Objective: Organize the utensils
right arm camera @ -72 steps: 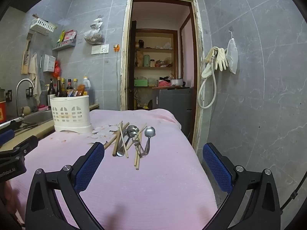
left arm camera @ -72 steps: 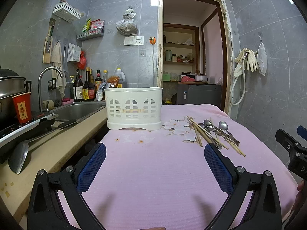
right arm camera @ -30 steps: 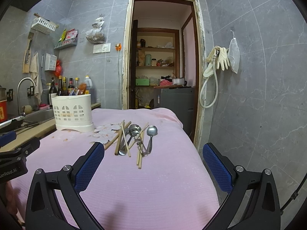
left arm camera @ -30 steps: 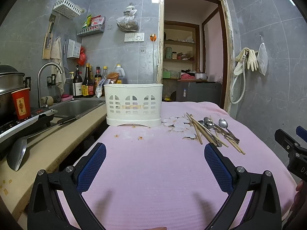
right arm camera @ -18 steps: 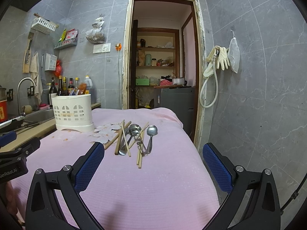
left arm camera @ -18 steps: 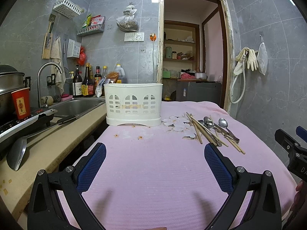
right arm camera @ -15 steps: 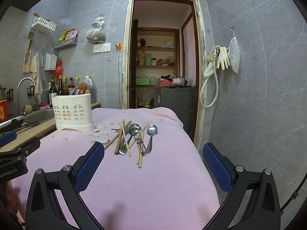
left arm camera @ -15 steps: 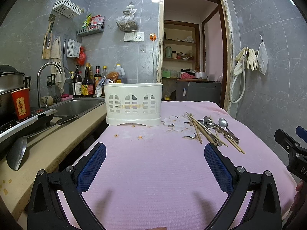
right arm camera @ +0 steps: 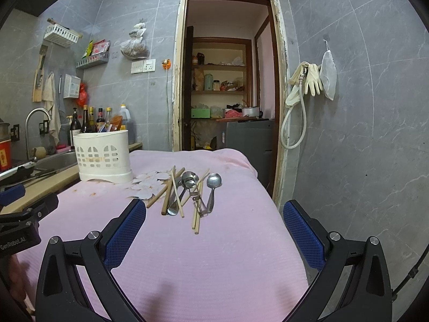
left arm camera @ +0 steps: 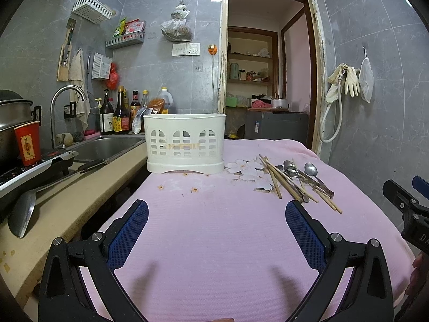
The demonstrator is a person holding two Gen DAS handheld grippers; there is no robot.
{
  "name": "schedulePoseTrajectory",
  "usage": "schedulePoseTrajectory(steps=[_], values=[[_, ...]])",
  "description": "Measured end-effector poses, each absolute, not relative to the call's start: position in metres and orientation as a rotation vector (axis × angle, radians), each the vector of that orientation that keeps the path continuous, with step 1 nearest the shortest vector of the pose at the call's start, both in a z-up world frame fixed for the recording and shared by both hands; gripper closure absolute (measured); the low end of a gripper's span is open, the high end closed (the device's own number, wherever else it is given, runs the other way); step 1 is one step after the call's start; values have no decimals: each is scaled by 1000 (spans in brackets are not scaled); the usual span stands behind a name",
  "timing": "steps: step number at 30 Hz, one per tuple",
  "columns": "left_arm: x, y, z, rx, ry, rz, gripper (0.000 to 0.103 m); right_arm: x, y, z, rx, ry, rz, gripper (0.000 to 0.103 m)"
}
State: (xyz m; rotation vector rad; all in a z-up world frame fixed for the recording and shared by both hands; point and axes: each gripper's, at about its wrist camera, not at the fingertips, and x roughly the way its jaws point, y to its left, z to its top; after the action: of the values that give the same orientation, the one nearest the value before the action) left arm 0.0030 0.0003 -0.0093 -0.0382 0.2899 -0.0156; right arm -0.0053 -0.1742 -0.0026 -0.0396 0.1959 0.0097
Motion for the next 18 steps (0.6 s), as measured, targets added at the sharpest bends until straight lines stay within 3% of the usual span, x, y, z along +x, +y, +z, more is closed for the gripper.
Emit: schedulePoseTrajectory(steps=[11,18], values=[[11,2,6,-45,259,-16,3,3,-178,1,-12,207,72,0],[60,-2,33,-24,324,-44,3,41,-187,26,-55,243,172,0]])
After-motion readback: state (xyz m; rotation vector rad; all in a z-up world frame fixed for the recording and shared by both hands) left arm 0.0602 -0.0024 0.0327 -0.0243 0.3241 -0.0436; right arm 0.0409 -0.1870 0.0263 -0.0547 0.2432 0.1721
